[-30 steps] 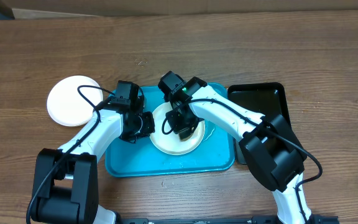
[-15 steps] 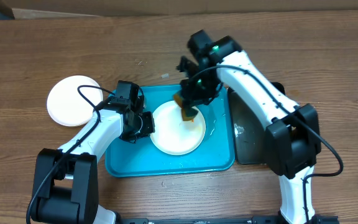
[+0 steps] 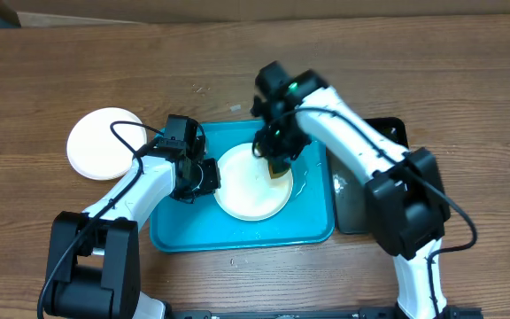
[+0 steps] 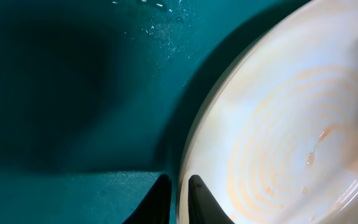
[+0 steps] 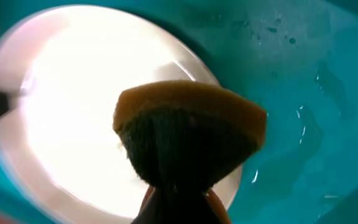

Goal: Clean dirty plates on tray and stack at the side
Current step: 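Wipe the white plate surface with the sponge in the right gripper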

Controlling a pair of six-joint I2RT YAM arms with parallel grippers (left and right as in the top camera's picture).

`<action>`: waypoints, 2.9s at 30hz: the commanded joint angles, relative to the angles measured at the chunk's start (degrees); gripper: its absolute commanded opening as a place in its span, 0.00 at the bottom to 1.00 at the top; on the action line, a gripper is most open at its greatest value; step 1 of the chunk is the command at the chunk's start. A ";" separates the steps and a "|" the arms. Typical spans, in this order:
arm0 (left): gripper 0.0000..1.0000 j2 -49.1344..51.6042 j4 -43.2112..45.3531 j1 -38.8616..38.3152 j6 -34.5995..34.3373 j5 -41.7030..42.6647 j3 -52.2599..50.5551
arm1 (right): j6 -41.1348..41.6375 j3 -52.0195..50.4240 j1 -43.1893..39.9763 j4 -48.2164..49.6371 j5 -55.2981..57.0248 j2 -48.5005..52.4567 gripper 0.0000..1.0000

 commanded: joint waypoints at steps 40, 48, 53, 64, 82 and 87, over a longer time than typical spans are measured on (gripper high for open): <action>0.05 0.72 0.79 0.20 1.81 -1.42 0.72 | 0.50 -7.34 -1.40 18.10 -34.03 -2.71 0.04; 0.06 0.72 0.85 0.20 1.77 -1.25 0.72 | -5.20 -4.68 -2.93 7.63 -12.61 -4.28 0.04; 0.06 0.72 0.85 0.20 1.79 -1.25 0.72 | -5.22 -5.99 -2.38 7.32 -0.07 -4.28 0.04; 0.06 0.72 0.85 0.20 1.79 -1.25 0.72 | -5.14 -15.15 -1.62 17.38 0.15 -4.22 0.04; 0.05 0.72 1.09 0.20 1.77 -0.83 0.72 | -9.51 -21.97 1.27 18.49 -12.37 -4.13 0.04; 0.05 0.72 1.25 0.20 1.75 -0.74 0.72 | -9.84 -21.84 1.27 18.51 -12.31 -4.13 0.04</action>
